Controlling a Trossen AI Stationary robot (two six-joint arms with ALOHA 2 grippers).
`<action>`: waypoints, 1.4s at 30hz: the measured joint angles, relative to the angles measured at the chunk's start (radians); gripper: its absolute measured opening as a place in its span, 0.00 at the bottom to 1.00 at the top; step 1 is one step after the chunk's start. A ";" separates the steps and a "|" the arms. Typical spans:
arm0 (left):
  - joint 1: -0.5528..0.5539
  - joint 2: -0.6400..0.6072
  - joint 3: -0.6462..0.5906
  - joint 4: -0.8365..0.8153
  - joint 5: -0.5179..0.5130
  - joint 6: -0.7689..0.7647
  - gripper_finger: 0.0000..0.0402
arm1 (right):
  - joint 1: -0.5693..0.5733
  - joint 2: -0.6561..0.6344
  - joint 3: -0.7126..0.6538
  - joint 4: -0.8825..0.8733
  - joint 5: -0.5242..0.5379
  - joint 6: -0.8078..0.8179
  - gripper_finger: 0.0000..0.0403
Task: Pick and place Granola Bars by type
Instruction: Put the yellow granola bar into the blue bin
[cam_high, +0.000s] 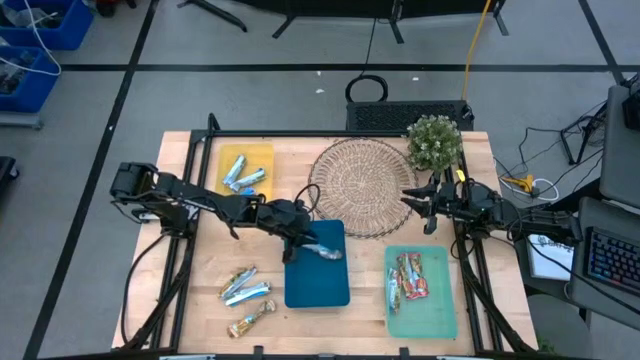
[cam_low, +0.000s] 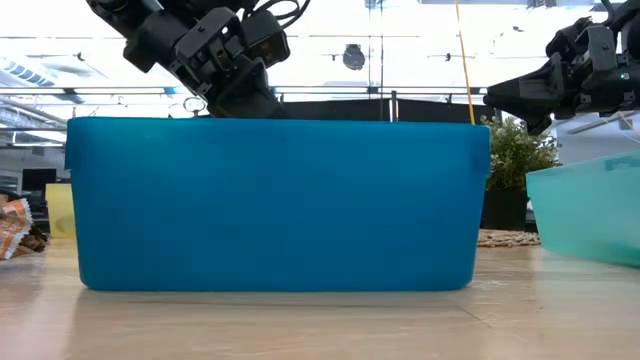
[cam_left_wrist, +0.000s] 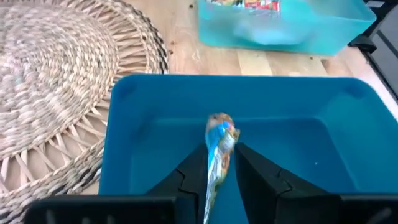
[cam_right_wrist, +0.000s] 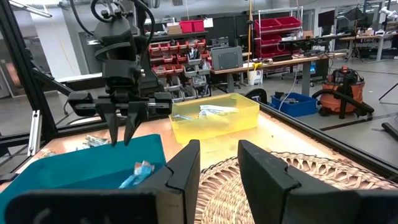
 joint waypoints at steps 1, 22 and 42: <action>0.000 0.000 0.000 0.006 0.001 0.000 0.21 | 0.000 0.000 0.000 0.000 0.000 0.000 0.25; -0.252 -0.335 0.000 -0.358 0.182 -0.363 0.22 | 0.000 0.001 0.000 -0.001 0.000 0.000 0.25; -0.467 -0.260 0.000 -0.663 -0.157 -0.887 0.22 | 0.000 0.001 0.000 0.000 0.000 0.000 0.25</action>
